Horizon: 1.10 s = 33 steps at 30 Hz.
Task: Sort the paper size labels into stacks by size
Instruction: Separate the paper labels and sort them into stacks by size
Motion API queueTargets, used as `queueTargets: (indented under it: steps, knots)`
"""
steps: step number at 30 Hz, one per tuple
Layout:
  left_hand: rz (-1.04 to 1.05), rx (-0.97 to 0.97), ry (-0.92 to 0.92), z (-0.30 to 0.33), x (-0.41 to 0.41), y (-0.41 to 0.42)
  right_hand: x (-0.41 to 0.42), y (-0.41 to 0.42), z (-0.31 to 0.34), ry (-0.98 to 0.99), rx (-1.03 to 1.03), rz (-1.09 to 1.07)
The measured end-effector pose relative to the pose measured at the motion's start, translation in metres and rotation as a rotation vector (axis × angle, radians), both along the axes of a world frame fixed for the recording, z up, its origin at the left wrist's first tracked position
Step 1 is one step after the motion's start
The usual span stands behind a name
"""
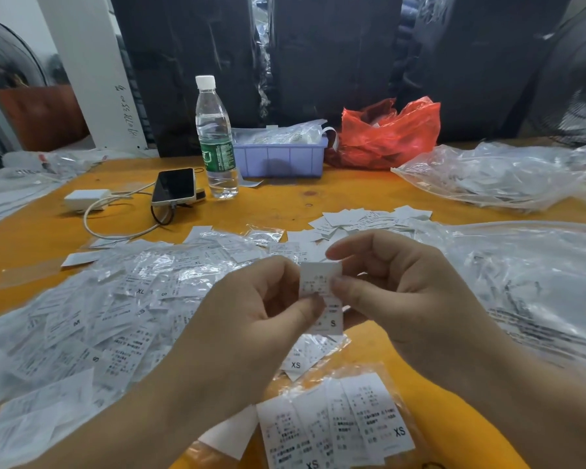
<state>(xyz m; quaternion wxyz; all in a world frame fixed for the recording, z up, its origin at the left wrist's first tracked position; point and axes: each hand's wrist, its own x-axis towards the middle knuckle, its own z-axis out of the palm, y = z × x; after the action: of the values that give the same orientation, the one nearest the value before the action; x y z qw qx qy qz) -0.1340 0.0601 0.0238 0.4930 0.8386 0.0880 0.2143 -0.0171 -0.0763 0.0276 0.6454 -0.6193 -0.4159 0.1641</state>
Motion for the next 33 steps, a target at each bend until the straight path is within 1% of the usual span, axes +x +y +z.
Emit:
queueTargets:
  steps: [2,5,7,11,13,14,16,17,19,21,24,30,33]
  knots:
    - [0.020,0.018,-0.018,0.002,-0.001,0.001,-0.002,-0.004,0.002,-0.162,-0.102,-0.055]
    - [0.032,0.065,0.005,0.006,-0.002,0.001,-0.004,-0.013,0.008,-0.421,-0.284,-0.136]
    - [0.022,0.097,0.016,0.009,0.000,-0.003,-0.001,-0.022,0.016,-0.558,-0.386,-0.207]
    - [-0.064,0.126,0.049,0.015,0.008,-0.018,0.001,-0.052,0.030,-0.746,-0.512,-0.369]
    - [-0.098,0.144,0.062,0.015,0.015,-0.026,0.004,-0.073,0.034,-0.814,-0.573,-0.491]
    - [-0.110,0.148,0.065,0.015,0.019,-0.031,0.008,-0.083,0.035,-0.845,-0.638,-0.553]
    - [-0.141,0.162,0.073,0.016,0.030,-0.043,0.018,-0.102,0.036,-0.865,-0.839,-0.650]
    - [-0.156,0.169,0.071,0.017,0.036,-0.049,0.023,-0.109,0.035,-0.844,-0.948,-0.676]
    - [-0.186,0.169,0.062,0.018,0.047,-0.063,0.031,-0.120,0.030,-0.764,-1.129,-0.668]
    - [-0.214,0.174,0.067,0.017,0.057,-0.076,0.037,-0.129,0.023,-0.720,-1.214,-0.640]
    - [-0.243,0.203,0.077,0.012,0.067,-0.093,0.045,-0.138,0.009,-0.712,-1.225,-0.640]
    - [-0.292,0.215,0.099,0.009,0.077,-0.116,0.052,-0.139,-0.009,-0.831,-1.178,-0.689]
    - [-0.300,0.234,0.090,0.010,0.081,-0.118,0.050,-0.137,-0.009,-0.848,-1.162,-0.682]
